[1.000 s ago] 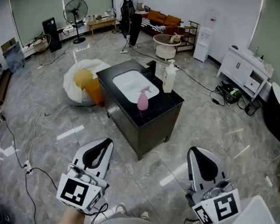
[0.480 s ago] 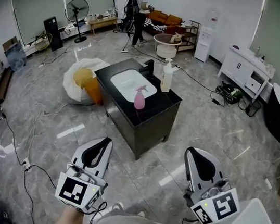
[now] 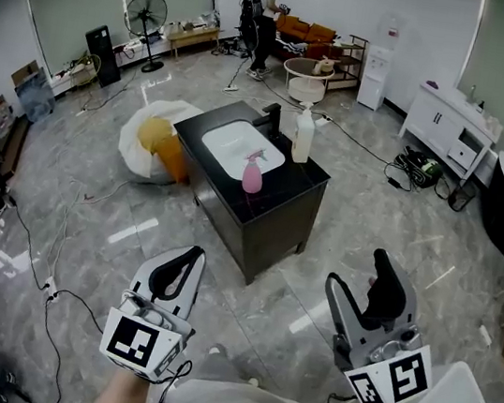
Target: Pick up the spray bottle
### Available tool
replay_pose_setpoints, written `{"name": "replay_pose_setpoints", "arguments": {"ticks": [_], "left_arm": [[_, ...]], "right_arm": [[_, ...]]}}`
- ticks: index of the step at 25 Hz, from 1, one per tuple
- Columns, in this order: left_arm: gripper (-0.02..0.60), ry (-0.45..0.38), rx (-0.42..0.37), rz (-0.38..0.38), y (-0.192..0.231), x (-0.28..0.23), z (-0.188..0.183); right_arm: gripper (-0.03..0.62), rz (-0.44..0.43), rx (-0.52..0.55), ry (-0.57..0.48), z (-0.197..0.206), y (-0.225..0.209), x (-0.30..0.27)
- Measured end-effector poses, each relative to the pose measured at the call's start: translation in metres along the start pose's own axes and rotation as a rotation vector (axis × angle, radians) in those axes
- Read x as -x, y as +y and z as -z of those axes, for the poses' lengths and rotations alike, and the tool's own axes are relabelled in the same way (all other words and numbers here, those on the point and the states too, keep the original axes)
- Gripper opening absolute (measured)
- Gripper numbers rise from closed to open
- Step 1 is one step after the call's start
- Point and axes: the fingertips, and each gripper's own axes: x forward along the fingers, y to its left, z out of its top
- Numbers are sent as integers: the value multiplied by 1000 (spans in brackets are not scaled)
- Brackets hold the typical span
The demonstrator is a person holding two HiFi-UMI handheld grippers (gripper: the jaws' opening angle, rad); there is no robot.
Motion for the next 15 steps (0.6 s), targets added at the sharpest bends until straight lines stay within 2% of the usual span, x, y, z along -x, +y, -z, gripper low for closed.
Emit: {"name": "replay_pose_setpoints", "arguments": {"ticks": [8, 15], "left_arm": [[28, 14, -24, -7, 14, -7, 12], [28, 25, -19, 10, 39, -42, 39]], "right_arm": [[317, -8, -14, 47, 33, -2, -18], [316, -6, -30, 113, 76, -17, -56]]}}
